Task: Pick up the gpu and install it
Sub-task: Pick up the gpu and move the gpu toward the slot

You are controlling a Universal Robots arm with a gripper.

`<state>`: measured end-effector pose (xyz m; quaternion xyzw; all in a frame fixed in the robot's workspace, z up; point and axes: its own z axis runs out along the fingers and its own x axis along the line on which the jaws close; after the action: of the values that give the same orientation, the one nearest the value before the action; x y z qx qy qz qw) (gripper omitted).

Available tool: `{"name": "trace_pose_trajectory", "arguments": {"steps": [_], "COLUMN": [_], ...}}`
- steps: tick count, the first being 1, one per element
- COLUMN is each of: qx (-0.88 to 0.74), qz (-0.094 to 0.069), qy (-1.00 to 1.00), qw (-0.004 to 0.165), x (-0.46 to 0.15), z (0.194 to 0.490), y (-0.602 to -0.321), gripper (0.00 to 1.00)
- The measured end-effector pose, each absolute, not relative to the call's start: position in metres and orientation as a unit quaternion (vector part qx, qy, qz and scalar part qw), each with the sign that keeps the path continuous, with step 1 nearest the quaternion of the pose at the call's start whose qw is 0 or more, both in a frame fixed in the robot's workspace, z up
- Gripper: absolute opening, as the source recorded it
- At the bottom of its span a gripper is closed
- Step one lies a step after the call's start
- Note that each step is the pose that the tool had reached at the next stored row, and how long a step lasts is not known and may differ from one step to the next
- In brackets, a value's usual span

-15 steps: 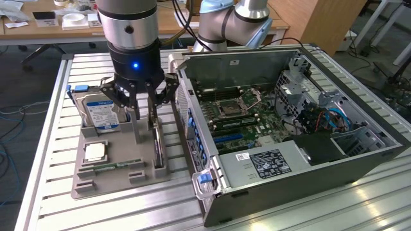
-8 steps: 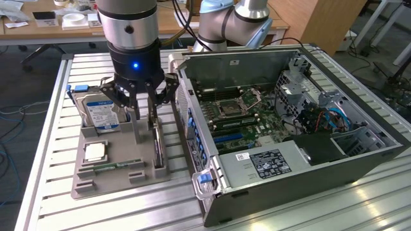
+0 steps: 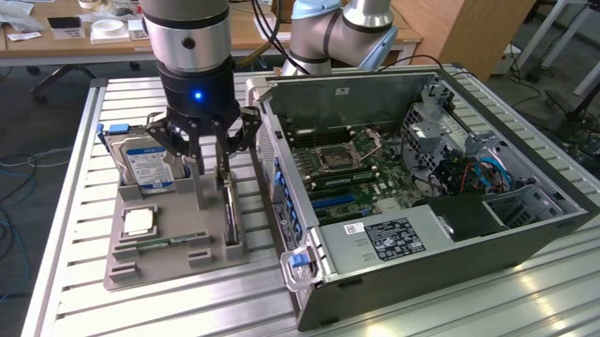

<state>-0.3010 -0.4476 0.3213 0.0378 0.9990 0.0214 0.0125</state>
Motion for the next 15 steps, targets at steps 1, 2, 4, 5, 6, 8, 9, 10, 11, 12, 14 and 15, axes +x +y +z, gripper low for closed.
{"name": "trace_pose_trajectory", "arguments": {"steps": [1, 2, 4, 5, 6, 8, 9, 10, 11, 12, 14, 15], "qx": [0.038, 0.038, 0.038, 0.038, 0.038, 0.038, 0.038, 0.038, 0.038, 0.038, 0.038, 0.038], "qz": [0.021, 0.022, 0.021, 0.021, 0.021, 0.021, 0.021, 0.021, 0.021, 0.021, 0.021, 0.021], "qy": [0.999, 0.999, 0.999, 0.999, 0.999, 0.999, 0.999, 0.999, 0.999, 0.999, 0.999, 0.999], "qw": [0.013, 0.013, 0.013, 0.013, 0.013, 0.012, 0.012, 0.012, 0.012, 0.013, 0.012, 0.012], "x": [-0.301, -0.301, -0.301, -0.301, -0.301, -0.3007, -0.2998, -0.2988, -0.2982, -0.2977, -0.2962, -0.2952], "z": [0.3211, 0.3203, 0.3183, 0.3176, 0.3168, 0.3156, 0.3154, 0.3153, 0.3151, 0.3147, 0.3141, 0.3137], "y": [-0.4476, -0.4476, -0.4476, -0.4476, -0.4476, -0.4476, -0.4476, -0.4476, -0.4476, -0.4476, -0.4477, -0.4478], "gripper": [0.42, 0.42, 0.42, 0.42, 0.42, 0.42, 0.42, 0.42, 0.42, 0.42, 0.42, 0.42]}}
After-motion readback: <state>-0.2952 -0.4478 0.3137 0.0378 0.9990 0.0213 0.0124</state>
